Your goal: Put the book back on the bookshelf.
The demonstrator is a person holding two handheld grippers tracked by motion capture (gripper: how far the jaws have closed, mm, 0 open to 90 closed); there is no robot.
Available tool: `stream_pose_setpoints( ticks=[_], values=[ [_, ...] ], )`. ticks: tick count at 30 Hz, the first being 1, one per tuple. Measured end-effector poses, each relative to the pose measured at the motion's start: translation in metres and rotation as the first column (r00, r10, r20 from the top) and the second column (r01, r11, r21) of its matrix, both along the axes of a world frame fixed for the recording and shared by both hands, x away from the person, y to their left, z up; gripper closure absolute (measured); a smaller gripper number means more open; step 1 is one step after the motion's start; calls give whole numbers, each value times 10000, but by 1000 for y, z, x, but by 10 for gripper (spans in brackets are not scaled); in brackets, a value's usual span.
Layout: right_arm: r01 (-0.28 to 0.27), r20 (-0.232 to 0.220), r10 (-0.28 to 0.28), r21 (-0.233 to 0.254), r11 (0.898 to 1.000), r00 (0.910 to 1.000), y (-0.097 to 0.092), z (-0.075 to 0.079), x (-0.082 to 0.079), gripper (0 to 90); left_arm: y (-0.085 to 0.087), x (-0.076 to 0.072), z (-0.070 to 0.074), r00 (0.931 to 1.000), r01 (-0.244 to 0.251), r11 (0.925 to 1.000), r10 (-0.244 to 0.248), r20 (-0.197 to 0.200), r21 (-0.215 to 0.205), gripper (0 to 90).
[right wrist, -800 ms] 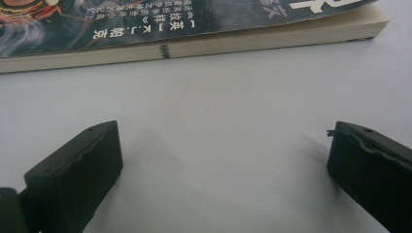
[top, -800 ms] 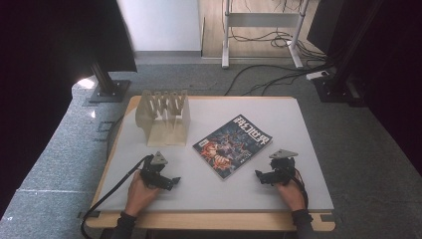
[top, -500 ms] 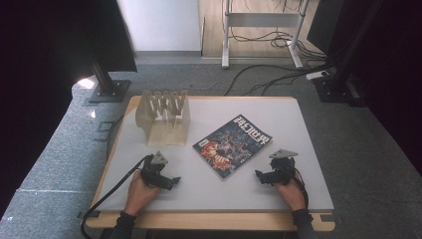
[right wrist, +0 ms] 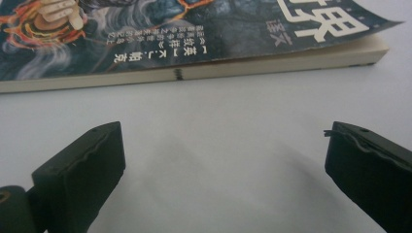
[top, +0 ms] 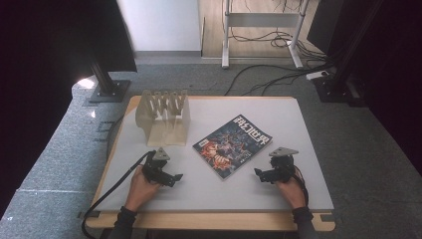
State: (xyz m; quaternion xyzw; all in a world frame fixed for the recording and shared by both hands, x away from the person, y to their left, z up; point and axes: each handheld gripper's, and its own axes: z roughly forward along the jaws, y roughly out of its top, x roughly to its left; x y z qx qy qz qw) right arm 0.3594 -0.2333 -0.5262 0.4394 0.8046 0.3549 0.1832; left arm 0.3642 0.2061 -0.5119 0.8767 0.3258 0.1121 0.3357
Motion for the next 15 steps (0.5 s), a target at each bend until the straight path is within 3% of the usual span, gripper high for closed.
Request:
stream_pose_setpoints(
  ticks=[11,15],
  values=[
    [-317,405,310,162,9994,9987,5,9,7,7,-22,14,12,9992,407,9992,-407,41,-24,0],
    [-351,439,345,112,9993,9984,6,12,11,7,-41,22,21,9967,807,9967,-807,-30,109,0]
  ],
)
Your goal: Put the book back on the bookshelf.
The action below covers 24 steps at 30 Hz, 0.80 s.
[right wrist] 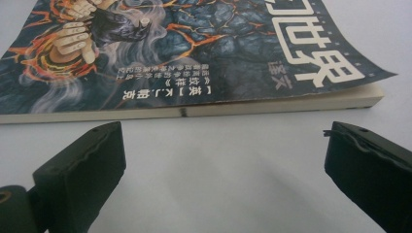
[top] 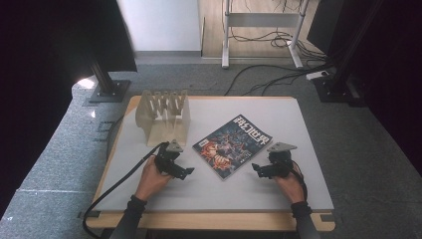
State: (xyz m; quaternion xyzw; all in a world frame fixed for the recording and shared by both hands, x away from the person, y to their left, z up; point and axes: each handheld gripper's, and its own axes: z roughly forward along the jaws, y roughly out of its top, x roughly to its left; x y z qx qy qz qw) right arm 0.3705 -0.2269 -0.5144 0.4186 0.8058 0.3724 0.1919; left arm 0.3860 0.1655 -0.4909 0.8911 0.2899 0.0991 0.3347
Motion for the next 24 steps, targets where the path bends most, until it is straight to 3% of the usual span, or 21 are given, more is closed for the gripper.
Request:
stream_pose_setpoints(
  ticks=[5,8,16,24],
  values=[
    [28,-30,-28,-82,10000,10000,0,3,4,7,-10,8,8,9998,123,9999,-123,123,57,0],
    [-20,-52,19,-96,10000,10000,0,4,7,6,-16,15,13,9998,158,9998,-156,99,-156,0],
    [-281,67,282,-103,9996,9996,5,12,20,3,-41,32,22,9988,456,9989,-458,166,119,0],
    [-440,100,443,-275,9987,9990,7,16,36,4,-63,49,15,9985,533,9983,-535,62,232,0]
  ],
)
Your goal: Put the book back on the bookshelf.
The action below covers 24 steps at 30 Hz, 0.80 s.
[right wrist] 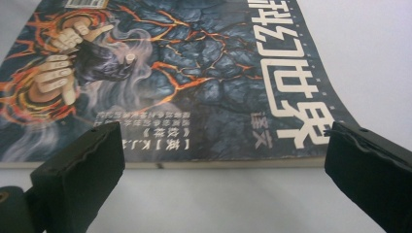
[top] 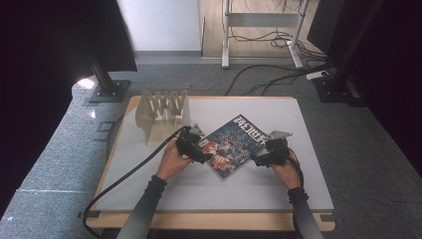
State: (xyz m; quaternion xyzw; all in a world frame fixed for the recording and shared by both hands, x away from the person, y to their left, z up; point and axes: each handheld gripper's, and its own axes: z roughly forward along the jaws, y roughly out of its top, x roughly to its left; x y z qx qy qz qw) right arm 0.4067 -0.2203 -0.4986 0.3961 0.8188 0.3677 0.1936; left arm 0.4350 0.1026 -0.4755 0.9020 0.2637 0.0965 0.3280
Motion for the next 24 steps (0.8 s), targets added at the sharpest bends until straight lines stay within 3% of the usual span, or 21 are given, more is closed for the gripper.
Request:
stream_pose_setpoints(
  ticks=[4,10,21,24],
  values=[
    [-52,-75,52,-40,10000,10000,0,-2,10,6,-4,6,-8,9999,-146,9996,143,-97,-239,0],
    [-148,-331,143,-158,9998,9994,1,-8,26,5,-7,17,-24,9990,-406,9992,408,-161,66,0],
    [-89,-782,70,-237,9997,9969,-3,-21,52,5,-6,27,-39,9972,-604,9980,612,-434,199,0],
    [-15,-869,-14,-330,9995,9962,-5,-25,58,0,-5,30,-42,9958,-634,9980,634,-664,22,0]
  ],
)
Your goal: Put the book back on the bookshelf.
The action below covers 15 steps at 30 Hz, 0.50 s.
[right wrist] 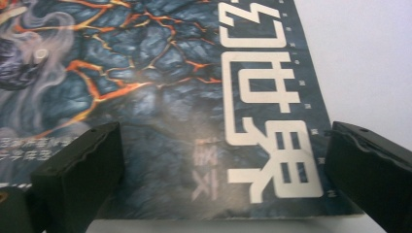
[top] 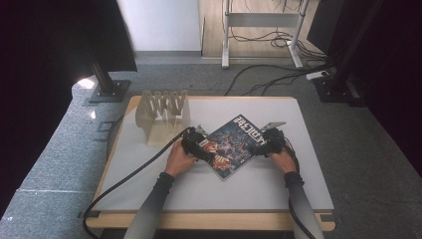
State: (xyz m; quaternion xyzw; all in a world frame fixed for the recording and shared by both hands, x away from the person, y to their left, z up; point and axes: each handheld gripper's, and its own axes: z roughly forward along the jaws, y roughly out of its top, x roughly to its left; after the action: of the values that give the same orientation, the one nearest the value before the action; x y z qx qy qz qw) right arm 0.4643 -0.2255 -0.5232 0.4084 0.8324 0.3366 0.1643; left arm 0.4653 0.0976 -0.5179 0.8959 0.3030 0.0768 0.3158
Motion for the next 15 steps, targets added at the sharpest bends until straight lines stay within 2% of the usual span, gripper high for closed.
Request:
stream_pose_setpoints(
  ticks=[5,7,8,9,15],
  values=[
    [125,-38,-125,129,9998,9999,-4,-2,7,0,2,4,-4,9996,-46,9994,36,-280,-355,0],
    [145,-212,-140,230,9996,9997,-5,-3,11,0,2,4,-4,9996,-36,9993,26,-277,-362,0],
    [192,-461,-167,544,9983,9988,-8,-5,15,0,2,3,-4,9997,-40,9994,31,-263,-353,0],
    [199,-525,-166,636,9978,9985,-8,-6,16,0,1,2,-4,9997,30,9994,-39,-253,-347,0],
    [163,-538,-123,738,9971,9985,-8,-6,12,1,0,-2,-4,9996,140,9995,-147,-236,-288,0]
  ],
)
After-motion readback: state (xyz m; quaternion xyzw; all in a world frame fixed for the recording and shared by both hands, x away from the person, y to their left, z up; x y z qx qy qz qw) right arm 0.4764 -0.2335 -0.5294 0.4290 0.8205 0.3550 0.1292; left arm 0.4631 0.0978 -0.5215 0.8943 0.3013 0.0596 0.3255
